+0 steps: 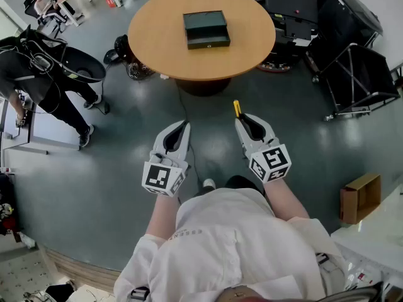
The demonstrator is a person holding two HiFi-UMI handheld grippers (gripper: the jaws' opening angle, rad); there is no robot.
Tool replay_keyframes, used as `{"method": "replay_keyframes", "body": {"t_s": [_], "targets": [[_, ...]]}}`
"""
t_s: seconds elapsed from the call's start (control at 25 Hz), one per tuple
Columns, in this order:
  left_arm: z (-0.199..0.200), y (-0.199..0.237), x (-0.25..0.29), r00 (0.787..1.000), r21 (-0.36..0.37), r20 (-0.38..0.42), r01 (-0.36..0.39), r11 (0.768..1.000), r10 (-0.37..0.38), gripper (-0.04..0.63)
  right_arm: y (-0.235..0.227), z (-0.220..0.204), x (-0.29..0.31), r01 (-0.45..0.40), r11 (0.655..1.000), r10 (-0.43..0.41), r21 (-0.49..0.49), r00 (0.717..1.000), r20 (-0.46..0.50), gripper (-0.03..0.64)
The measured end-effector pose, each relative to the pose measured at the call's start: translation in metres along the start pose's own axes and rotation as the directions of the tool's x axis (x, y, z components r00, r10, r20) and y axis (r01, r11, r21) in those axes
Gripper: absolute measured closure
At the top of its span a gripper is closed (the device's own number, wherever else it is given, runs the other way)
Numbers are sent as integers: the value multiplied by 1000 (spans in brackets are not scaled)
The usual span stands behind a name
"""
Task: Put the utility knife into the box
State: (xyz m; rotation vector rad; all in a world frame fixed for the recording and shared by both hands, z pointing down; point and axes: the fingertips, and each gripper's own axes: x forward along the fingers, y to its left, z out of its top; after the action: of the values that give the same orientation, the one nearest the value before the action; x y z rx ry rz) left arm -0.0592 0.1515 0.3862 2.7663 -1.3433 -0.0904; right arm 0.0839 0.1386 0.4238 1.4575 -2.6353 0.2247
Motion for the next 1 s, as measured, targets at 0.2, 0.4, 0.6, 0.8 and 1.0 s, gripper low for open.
{"method": "replay_keyframes", "body": {"t_s": [0.2, 0.4, 0.6, 0.8, 1.0], "targets": [[-3, 13, 1, 1000, -12, 0, -12, 1000, 12, 588, 0, -3, 13, -8, 1000, 8, 0, 1000, -13, 561], [-12, 30, 15, 1000, -23, -12, -27, 999, 27, 588, -11, -4, 34, -17, 1000, 17, 2, 1000, -18, 561], [-21, 49, 46, 999, -20, -30, -38, 999, 38, 588, -34, -14, 67, -38, 999, 38, 19, 999, -36, 561], [-16, 84, 99, 998, -2, -26, -56, 998, 56, 588, -73, -3, 122, -68, 997, 68, 23, 997, -31, 561], [-10, 124, 155, 995, -4, -17, -95, 995, 95, 588, -116, 12, 179, -98, 995, 99, 26, 994, -41, 561]]}}
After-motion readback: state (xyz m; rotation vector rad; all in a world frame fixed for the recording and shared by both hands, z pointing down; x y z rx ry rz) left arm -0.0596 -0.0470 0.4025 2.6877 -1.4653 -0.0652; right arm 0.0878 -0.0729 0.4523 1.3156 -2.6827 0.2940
